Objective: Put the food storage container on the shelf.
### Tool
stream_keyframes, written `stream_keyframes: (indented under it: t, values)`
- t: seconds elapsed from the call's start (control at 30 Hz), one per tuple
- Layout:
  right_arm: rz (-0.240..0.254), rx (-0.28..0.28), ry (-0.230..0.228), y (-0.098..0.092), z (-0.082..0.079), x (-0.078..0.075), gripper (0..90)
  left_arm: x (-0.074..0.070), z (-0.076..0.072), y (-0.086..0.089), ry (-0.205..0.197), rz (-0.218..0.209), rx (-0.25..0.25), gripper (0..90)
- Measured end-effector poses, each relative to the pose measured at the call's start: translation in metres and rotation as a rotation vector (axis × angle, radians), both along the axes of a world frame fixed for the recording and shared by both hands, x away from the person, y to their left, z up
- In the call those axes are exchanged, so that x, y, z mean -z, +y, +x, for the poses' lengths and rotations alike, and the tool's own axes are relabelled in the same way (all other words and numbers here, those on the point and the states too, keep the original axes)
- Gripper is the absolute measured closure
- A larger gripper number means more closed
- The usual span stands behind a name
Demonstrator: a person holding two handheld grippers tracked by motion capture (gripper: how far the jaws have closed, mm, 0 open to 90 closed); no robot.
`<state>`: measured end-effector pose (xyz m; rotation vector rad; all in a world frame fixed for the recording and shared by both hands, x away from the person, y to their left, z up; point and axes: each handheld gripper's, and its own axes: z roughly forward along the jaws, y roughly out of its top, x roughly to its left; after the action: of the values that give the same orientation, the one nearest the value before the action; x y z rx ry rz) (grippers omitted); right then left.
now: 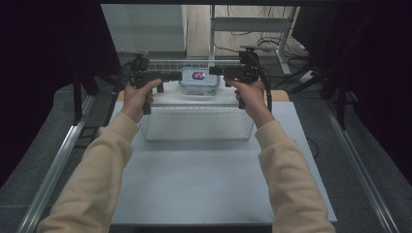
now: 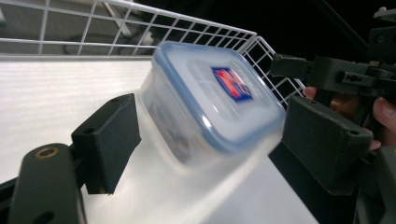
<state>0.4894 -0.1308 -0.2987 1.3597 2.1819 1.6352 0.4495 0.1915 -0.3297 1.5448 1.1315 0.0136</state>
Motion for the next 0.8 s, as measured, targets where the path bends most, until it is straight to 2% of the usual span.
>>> stream_keyframes:
  t: [0.07, 0.1, 0.13, 0.17, 0.2, 0.23, 0.27, 0.3, 0.33, 0.37, 0.4, 0.43, 0.47, 0.5, 0.57, 0.6, 0.63, 0.67, 0.77, 0.8]
  values:
    - [-0.025, -0.029, -0.036, -0.006, -0.014, 0.002, 25.0, -0.001, -0.017, 0.0, -0.055, 0.043, 0.012, 19.8]
    - [-0.042, -0.048, -0.071, -0.013, -0.03, 0.005, 25.5, 0.0, -0.027, -0.001, -0.075, 0.058, 0.019, 20.0]
    - [-0.042, -0.048, -0.071, -0.013, -0.03, 0.005, 25.5, 0.0, -0.037, -0.002, -0.088, 0.075, 0.03, 20.0]
    - [-0.065, -0.073, -0.108, -0.021, -0.047, 0.01, 25.7, 0.004, -0.058, -0.005, -0.13, 0.135, 0.05, 20.1]
    - [-0.065, -0.073, -0.108, -0.021, -0.047, 0.01, 25.7, 0.004, -0.058, -0.005, -0.13, 0.135, 0.05, 20.1]
    - [-0.076, -0.083, -0.122, -0.025, -0.056, 0.013, 25.8, 0.007, -0.068, -0.007, -0.145, 0.159, 0.06, 20.1]
    - [-0.098, -0.102, -0.141, -0.034, -0.074, 0.021, 25.8, 0.011, -0.078, -0.008, -0.153, 0.174, 0.073, 20.0]
    - [-0.098, -0.102, -0.141, -0.034, -0.074, 0.021, 25.8, 0.016, -0.088, -0.01, -0.16, 0.188, 0.086, 20.0]
    - [-0.1, -0.118, -0.16, -0.042, -0.093, 0.028, 25.8, 0.022, -0.096, -0.012, -0.16, 0.199, 0.1, 19.7]
    - [-0.1, -0.118, -0.16, -0.042, -0.093, 0.028, 25.8, 0.028, -0.104, -0.013, -0.156, 0.204, 0.113, 19.7]
    - [-0.098, -0.132, -0.175, -0.049, -0.11, 0.037, 25.8, 0.036, -0.112, -0.015, -0.153, 0.211, 0.122, 19.6]
    - [-0.098, -0.132, -0.175, -0.049, -0.11, 0.037, 25.8, 0.043, -0.119, -0.015, -0.159, 0.219, 0.125, 19.6]
    - [-0.102, -0.139, -0.178, -0.053, -0.119, 0.041, 25.8, 0.051, -0.127, -0.016, -0.166, 0.223, 0.11, 19.8]
    - [-0.101, -0.153, -0.187, -0.06, -0.136, 0.051, 25.7, 0.068, -0.142, -0.016, -0.188, 0.25, 0.089, 21.1]
    - [-0.12, -0.158, -0.199, -0.068, -0.152, 0.062, 25.6, 0.086, -0.156, -0.017, -0.193, 0.277, 0.078, 21.2]
    - [-0.12, -0.158, -0.199, -0.068, -0.152, 0.062, 25.6, 0.086, -0.156, -0.017, -0.193, 0.277, 0.078, 21.2]
    - [-0.143, -0.154, -0.203, -0.075, -0.166, 0.074, 25.4, 0.104, -0.169, -0.018, -0.188, 0.316, 0.074, 21.1]
    - [-0.143, -0.154, -0.203, -0.075, -0.166, 0.074, 25.4, 0.104, -0.169, -0.018, -0.188, 0.316, 0.074, 21.0]
    - [-0.173, -0.142, -0.206, -0.086, -0.185, 0.098, 25.4, 0.126, -0.183, -0.019, -0.161, 0.362, 0.089, 20.9]
    - [-0.191, -0.136, -0.191, -0.092, -0.193, 0.116, 25.3, 0.131, -0.186, -0.02, -0.145, 0.375, 0.101, 20.1]
